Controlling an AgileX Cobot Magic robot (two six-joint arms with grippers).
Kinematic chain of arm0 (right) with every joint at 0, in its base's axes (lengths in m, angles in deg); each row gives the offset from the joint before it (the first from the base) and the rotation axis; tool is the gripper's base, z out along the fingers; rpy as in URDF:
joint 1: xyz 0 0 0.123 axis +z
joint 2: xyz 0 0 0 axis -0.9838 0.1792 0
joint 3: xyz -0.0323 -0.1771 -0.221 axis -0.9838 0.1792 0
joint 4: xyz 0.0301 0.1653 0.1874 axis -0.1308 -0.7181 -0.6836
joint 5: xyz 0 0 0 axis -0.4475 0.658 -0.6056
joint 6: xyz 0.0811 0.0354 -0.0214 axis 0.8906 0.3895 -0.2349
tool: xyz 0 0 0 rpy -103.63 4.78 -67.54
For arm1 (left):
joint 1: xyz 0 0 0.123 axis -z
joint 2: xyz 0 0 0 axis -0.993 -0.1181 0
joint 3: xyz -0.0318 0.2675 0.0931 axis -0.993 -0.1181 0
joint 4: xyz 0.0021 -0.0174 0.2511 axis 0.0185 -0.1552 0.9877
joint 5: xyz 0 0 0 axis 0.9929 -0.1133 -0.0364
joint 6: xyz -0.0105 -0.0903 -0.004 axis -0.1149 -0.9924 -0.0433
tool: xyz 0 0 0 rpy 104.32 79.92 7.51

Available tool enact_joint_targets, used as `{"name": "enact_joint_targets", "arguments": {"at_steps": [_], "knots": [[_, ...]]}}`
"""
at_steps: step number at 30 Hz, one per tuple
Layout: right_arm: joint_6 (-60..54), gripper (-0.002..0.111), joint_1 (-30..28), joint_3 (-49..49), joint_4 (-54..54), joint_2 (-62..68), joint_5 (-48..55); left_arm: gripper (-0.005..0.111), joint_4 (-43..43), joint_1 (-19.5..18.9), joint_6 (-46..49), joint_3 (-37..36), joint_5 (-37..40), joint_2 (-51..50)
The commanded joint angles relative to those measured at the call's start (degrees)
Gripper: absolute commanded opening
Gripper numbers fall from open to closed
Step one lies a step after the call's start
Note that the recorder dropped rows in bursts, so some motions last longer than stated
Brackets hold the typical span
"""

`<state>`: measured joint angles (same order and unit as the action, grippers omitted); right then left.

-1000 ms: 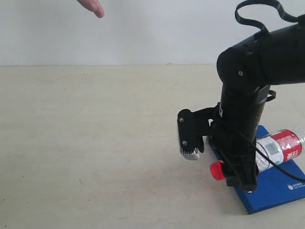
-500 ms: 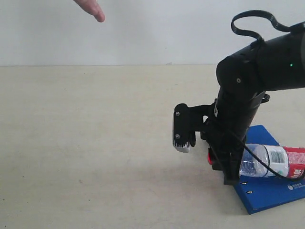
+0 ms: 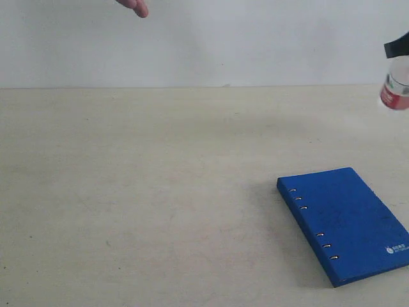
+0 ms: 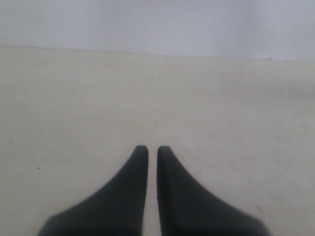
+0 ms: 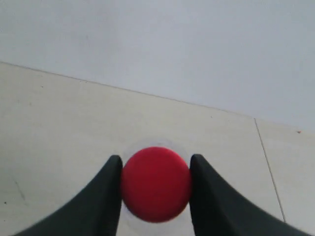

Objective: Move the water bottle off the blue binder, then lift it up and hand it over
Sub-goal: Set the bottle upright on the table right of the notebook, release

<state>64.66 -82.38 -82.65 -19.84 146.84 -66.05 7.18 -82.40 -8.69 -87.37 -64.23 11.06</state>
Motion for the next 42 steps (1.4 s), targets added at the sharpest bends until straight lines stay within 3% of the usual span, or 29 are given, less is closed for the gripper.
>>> {"name": "enact_joint_targets", "arguments": {"at_steps": [1,5,15,22,31,42], "knots": [[0.1,0.000,-0.8,-0.3,-0.3,-2.8,6.3,0.007,0.1,0.4,0.3,0.1,-0.2,0.2],[-1.0,0.000,-0.8,0.0,-1.4,-3.4,7.5,0.007,0.1,0.4,0.3,0.1,-0.2,0.2],[1.3,0.000,-0.8,4.9,-2.8,-2.4,-14.7,0.007,0.1,0.4,0.3,0.1,-0.2,0.2],[7.5,0.001,-0.8,4.9,-3.1,1.1,-15.0,0.007,0.1,0.4,0.3,0.1,-0.2,0.2],[7.5,0.034,-0.8,4.9,-3.1,2.5,-17.2,0.007,0.1,0.4,0.3,0.1,-0.2,0.2],[7.5,0.034,-0.8,4.9,-3.1,2.5,-15.7,0.007,0.1,0.4,0.3,0.1,-0.2,0.2]]}}
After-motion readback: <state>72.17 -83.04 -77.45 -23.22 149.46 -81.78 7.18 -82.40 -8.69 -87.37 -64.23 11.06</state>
